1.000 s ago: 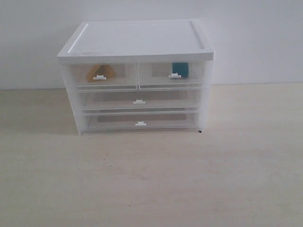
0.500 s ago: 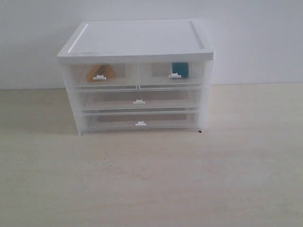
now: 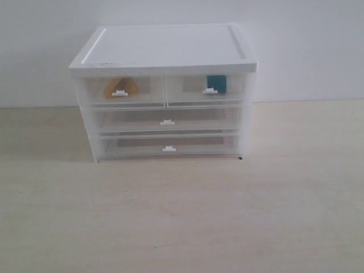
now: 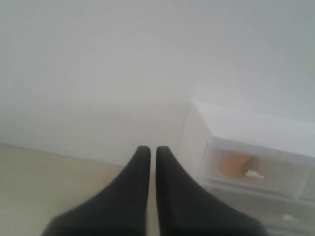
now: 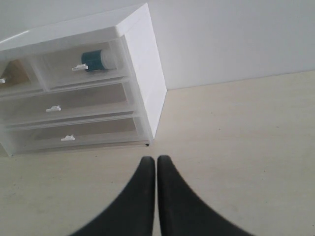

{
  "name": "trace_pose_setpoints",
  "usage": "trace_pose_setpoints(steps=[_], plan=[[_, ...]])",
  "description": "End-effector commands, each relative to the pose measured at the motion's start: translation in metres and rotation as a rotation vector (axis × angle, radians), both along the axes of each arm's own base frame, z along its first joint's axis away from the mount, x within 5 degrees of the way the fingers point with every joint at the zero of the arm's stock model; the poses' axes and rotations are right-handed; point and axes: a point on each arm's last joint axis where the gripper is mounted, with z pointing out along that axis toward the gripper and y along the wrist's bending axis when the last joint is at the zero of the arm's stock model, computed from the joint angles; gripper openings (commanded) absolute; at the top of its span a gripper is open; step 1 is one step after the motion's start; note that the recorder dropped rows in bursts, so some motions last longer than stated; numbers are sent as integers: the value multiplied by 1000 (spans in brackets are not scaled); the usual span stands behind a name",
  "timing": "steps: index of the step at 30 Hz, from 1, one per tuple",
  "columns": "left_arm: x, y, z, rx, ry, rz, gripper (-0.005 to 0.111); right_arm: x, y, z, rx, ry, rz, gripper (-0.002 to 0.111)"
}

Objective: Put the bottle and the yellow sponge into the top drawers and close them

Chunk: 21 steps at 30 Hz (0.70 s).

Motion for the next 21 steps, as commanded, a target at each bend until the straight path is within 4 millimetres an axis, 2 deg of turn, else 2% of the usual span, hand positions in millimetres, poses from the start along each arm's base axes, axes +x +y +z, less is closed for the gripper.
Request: trace_pose_setpoints(steps=[1,10,12,21], plan=[[-14,2,-41,-15,55,33,4,0,-1,-1,2,-4,-7,0],[-26,1,-70,-17,107,27,4,0,-1,-1,2,-4,-7,0],[-30,0,-68,-9,81,26,4,0,-1,-1,2,-4,-7,0],[-34,-1,-82,38,217,16,4,0,-1,-1,2,-4,-7,0]])
